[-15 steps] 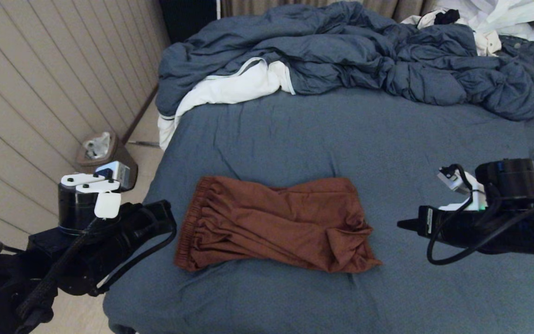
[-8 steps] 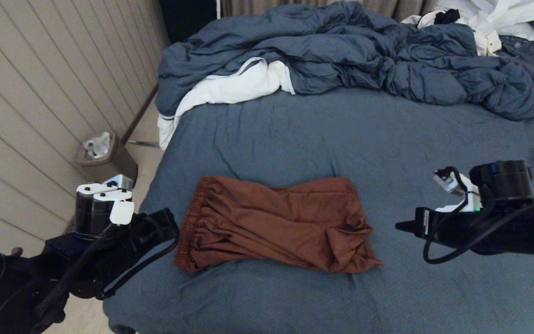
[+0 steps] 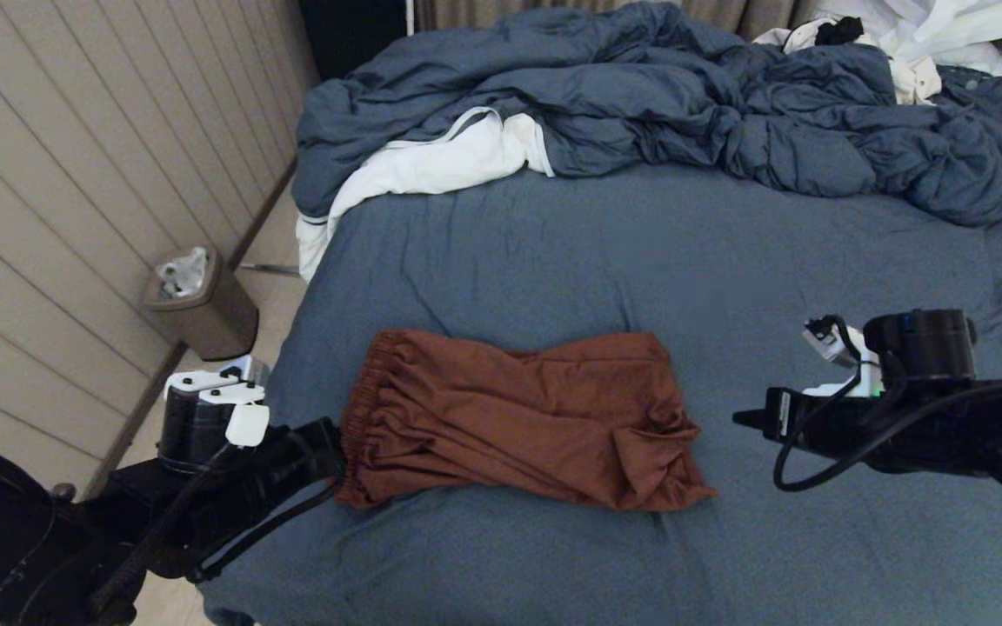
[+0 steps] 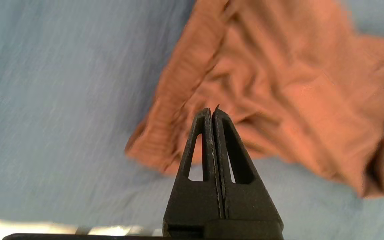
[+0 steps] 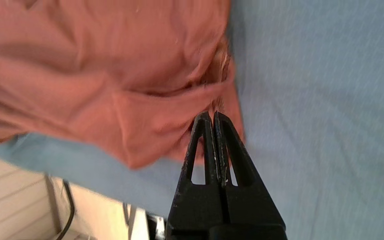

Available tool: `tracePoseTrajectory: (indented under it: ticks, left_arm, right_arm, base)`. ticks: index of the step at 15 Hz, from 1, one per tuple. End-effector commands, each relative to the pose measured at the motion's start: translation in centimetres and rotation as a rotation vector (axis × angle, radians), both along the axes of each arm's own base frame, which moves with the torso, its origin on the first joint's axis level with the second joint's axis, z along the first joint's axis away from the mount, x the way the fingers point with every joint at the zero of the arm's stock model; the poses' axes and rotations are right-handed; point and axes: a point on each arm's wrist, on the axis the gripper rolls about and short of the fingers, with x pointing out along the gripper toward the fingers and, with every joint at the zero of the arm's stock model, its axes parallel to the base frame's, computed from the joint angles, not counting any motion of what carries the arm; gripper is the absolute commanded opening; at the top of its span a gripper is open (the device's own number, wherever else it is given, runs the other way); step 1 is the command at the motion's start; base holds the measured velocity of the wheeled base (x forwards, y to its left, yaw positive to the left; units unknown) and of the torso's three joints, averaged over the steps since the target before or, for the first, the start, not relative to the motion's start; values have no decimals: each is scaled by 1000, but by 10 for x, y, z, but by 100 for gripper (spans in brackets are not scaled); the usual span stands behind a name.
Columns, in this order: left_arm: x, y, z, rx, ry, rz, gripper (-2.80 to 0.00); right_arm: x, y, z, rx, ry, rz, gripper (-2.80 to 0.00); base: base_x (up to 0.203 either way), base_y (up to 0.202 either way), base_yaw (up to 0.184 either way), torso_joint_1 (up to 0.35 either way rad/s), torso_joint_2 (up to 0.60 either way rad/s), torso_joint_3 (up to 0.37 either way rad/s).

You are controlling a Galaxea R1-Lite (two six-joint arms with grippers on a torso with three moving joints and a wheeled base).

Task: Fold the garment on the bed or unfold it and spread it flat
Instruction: Unford the brown shorts

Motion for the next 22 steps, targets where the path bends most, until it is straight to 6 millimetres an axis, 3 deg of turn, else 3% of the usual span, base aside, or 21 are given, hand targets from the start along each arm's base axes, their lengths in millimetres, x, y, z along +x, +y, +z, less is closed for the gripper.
tracePoseTrajectory:
  ticks: [1, 4, 5, 7, 9, 10, 13, 15, 18, 22]
  left_arm:
    - [4, -1, -4, 0, 3, 7, -280]
    - [27, -6, 16, -9, -53, 18, -280]
    - [34, -8, 27, 1, -61, 15, 0]
    - [51, -16, 58, -10, -107, 11, 0]
    - [71, -24, 88, -24, -159, 3, 0]
    - [83, -27, 94, -21, -164, -4, 0]
    - [126, -39, 63, 30, -114, -11, 0]
    - [146, -45, 40, 59, -88, -14, 0]
    - [162, -48, 11, 88, -72, -15, 0]
    - [178, -31, -11, 112, -63, 22, 0]
  right_arm:
    - [3, -2, -7, 4, 17, -5, -280]
    - [11, -3, -2, 8, -2, -15, -280]
    - [13, -3, 1, 4, -13, -20, -280]
    - [23, -3, 15, -1, -70, -28, 0]
    - [35, 0, 27, -9, -121, -20, 0]
    - [41, 3, 27, -10, -127, -9, 0]
    - [73, 20, 21, -22, -143, 15, 0]
    - [91, 34, 5, -50, -121, 9, 0]
    - [101, 51, -12, -94, -100, 8, 0]
    - [116, 61, -25, -107, -154, 9, 0]
  base:
    - [0, 0, 0, 0, 0, 0]
    - [0, 0, 0, 0, 0, 0]
    - [0, 0, 0, 0, 0, 0]
    - [0, 0, 0, 0, 0, 0]
    - [0, 0, 0, 0, 0, 0]
    - [0, 0, 0, 0, 0, 0]
    - [0, 0, 0, 0, 0, 0]
    - [0, 0, 0, 0, 0, 0]
    - [0, 0, 0, 0, 0, 0]
    - [0, 0, 0, 0, 0, 0]
